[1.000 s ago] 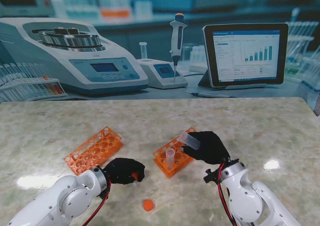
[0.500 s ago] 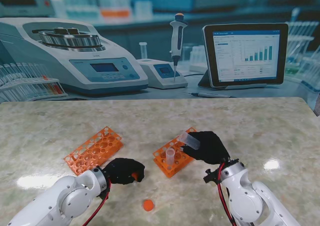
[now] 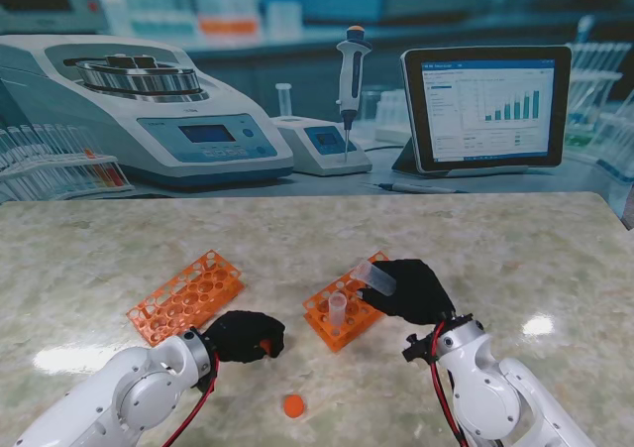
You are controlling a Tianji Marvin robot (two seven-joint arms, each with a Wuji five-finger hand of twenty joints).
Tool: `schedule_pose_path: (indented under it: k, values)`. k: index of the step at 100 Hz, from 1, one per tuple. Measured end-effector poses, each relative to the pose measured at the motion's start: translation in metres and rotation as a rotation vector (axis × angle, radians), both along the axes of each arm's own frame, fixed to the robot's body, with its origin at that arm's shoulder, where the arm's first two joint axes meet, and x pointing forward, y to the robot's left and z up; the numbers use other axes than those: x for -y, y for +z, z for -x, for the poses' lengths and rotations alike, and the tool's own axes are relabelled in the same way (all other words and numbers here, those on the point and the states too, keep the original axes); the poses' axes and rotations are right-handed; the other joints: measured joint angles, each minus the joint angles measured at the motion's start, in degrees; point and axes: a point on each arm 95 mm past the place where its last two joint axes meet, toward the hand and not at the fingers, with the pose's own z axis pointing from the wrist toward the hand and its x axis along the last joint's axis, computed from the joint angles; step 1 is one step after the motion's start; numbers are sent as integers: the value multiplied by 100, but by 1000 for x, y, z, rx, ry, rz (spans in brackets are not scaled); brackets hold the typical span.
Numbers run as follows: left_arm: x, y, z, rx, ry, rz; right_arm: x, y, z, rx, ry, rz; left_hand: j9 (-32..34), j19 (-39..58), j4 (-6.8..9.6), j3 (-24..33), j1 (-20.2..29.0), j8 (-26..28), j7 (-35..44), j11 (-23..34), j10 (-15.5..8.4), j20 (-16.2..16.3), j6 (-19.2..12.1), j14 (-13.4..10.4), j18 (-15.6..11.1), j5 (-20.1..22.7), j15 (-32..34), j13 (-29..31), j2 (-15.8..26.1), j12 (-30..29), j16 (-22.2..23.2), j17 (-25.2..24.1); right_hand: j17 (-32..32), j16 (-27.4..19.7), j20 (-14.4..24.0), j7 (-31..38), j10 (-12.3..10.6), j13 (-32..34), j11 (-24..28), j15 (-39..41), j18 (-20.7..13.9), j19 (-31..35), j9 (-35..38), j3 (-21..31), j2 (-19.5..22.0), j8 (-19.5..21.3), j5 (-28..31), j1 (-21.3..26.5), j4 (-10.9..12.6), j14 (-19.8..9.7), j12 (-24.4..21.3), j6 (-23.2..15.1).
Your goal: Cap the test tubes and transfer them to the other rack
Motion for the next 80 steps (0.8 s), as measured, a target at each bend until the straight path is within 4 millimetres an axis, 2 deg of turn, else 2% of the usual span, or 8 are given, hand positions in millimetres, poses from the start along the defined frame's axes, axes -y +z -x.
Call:
schedule_pose_path:
  k: [25, 80]
  values:
    - [2, 7, 5, 3, 1, 18, 0, 0, 0, 0, 1, -2, 1, -15, 0, 0, 1, -5, 0, 0, 18, -10, 9, 11, 0, 0, -2, 1, 0, -9, 3, -1, 0, 0, 0, 0, 0, 0, 0, 0, 0, 0, 0, 0, 0, 0, 0, 0, 0, 0, 0, -1]
    - [4, 21, 2, 31, 5, 50, 0, 0, 0, -2, 3, -5, 3, -66, 0, 0, 3, -24, -1, 5, 56, -10, 43, 23, 0, 51, -10, 1, 10, -57, 21, -4, 0, 0, 0, -1, 0, 0, 0, 0, 1, 0, 0, -1, 0, 1, 0, 1, 0, 0, 0, -2]
